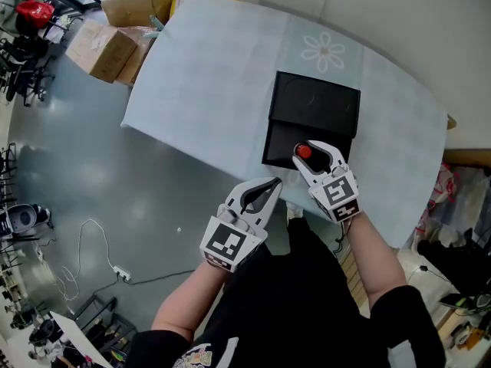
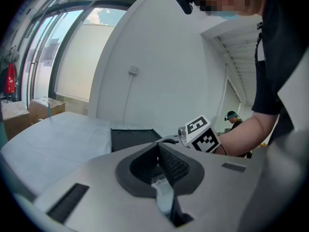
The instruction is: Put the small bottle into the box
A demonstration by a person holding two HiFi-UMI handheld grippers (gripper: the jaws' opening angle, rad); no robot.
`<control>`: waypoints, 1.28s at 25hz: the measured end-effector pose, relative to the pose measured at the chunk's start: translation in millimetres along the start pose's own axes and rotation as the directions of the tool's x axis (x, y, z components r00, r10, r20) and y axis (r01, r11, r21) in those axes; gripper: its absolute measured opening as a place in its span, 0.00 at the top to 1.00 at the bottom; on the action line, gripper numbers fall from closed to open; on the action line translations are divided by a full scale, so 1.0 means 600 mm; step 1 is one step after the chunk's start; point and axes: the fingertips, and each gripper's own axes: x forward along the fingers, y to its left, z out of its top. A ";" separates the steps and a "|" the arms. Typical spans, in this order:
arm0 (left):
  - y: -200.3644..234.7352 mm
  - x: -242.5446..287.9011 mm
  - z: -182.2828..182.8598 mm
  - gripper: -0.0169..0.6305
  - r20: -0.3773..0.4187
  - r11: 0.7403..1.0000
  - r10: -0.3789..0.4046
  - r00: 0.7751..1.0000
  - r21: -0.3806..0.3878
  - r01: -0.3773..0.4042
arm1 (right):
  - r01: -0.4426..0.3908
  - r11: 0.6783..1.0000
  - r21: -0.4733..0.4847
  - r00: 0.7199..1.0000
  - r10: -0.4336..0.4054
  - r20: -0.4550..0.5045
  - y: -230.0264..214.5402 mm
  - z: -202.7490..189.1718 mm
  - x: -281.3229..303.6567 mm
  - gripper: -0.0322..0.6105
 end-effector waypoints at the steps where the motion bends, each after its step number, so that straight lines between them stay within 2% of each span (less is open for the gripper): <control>1: 0.001 -0.007 0.005 0.96 0.003 1.000 -0.011 1.000 0.008 0.011 | 0.020 1.000 0.004 1.000 -0.020 0.009 0.002 0.008 -0.007 0.69; 6: -0.005 -0.036 0.021 0.96 0.027 0.997 -0.071 0.997 0.036 0.070 | 0.118 0.992 0.033 0.990 -0.121 0.074 0.015 0.051 -0.058 0.69; 10: -0.019 -0.062 0.031 0.96 0.050 0.992 -0.116 0.992 0.052 0.114 | 0.176 0.981 0.077 0.967 -0.187 0.174 0.036 0.103 -0.118 0.71; 12: -0.025 -0.072 0.039 0.96 0.066 0.989 -0.142 0.988 0.060 0.138 | 0.208 0.973 0.097 0.949 -0.225 0.223 0.048 0.130 -0.151 0.82; 13: -0.028 -0.076 0.044 0.96 0.073 0.987 -0.151 0.986 0.062 0.147 | 0.222 0.969 0.104 0.939 -0.242 0.243 0.054 0.143 -0.168 0.91; 14: -0.032 -0.081 0.049 0.96 0.079 0.986 -0.160 0.984 0.066 0.155 | 0.232 0.966 0.110 0.931 -0.253 0.261 0.062 0.155 -0.184 0.94; 19: -0.054 -0.100 0.069 0.96 0.098 0.975 -0.208 0.973 0.098 0.198 | 0.245 0.956 0.160 0.897 -0.286 0.338 0.111 0.199 -0.252 0.94; 23: -0.073 -0.116 0.080 0.96 0.105 0.965 -0.246 0.964 0.121 0.233 | 0.266 0.949 0.171 0.881 -0.311 0.357 0.148 0.212 -0.288 0.94; 28: -0.090 -0.139 0.083 0.96 0.102 0.955 -0.279 0.955 0.137 0.264 | 0.278 0.938 0.207 0.871 -0.337 0.358 0.187 0.205 -0.305 0.94; 32: -0.093 -0.151 0.070 0.96 0.085 0.949 -0.295 0.952 0.140 0.282 | 0.277 0.933 0.229 0.874 -0.344 0.342 0.213 0.190 -0.297 0.94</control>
